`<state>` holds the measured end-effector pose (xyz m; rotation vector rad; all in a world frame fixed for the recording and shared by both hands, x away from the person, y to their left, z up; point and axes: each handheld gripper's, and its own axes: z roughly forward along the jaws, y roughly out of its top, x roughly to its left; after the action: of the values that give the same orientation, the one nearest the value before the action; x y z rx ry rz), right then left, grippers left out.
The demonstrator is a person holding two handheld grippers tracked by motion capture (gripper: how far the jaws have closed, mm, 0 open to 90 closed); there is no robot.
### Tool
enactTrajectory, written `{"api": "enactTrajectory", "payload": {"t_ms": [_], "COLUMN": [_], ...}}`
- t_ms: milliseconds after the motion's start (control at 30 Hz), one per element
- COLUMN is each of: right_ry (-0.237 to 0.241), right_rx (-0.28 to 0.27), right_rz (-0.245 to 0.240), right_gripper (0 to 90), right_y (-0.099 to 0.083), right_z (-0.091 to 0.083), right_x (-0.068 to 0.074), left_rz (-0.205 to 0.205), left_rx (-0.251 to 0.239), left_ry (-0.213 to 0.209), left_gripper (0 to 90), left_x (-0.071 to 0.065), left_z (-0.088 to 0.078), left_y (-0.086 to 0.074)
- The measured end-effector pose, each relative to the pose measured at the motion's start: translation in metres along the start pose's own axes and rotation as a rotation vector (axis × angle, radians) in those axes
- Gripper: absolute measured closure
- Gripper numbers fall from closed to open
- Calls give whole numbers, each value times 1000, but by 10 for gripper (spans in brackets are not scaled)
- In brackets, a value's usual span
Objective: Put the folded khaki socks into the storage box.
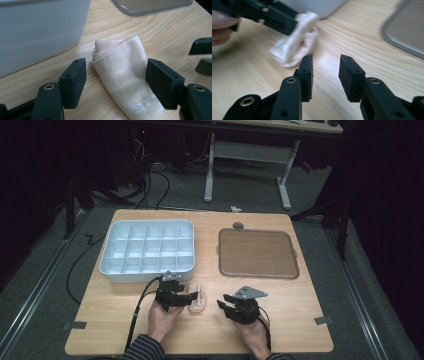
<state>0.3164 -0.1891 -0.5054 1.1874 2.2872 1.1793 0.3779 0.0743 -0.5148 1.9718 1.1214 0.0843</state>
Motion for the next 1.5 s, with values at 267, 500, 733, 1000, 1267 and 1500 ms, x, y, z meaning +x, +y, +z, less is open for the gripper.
{"api": "enactTrajectory", "payload": {"t_ms": [267, 500, 733, 1000, 1267, 1500], "right_ry": [-117, -211, -280, -259, -285, -293], "right_rx": [32, 49, 54, 48, 67, 73], "right_rz": [32, 85, 125, 154, 113, 104], "right_gripper": [634, 581, 538, 469, 426, 407], "right_y": [-15, -32, -40, -40, -39, -38], "right_z": [-9, -17, -22, -21, -19, -17], "right_x": [-32, -56, -71, -75, -70, -69], "left_rz": [19, 22, 26, 71, 92, 100], "left_rx": [42, 68, 90, 110, 125, 119], "left_ry": [2, -24, -47, -58, -60, -53], "left_gripper": [391, 476, 608, 756, 773, 777], "left_x": [-1, -1, -3, -6, -9, -9], "left_z": [8, 12, 12, 9, 6, 0], "left_y": [-2, -3, -2, 1, 5, 6]}}
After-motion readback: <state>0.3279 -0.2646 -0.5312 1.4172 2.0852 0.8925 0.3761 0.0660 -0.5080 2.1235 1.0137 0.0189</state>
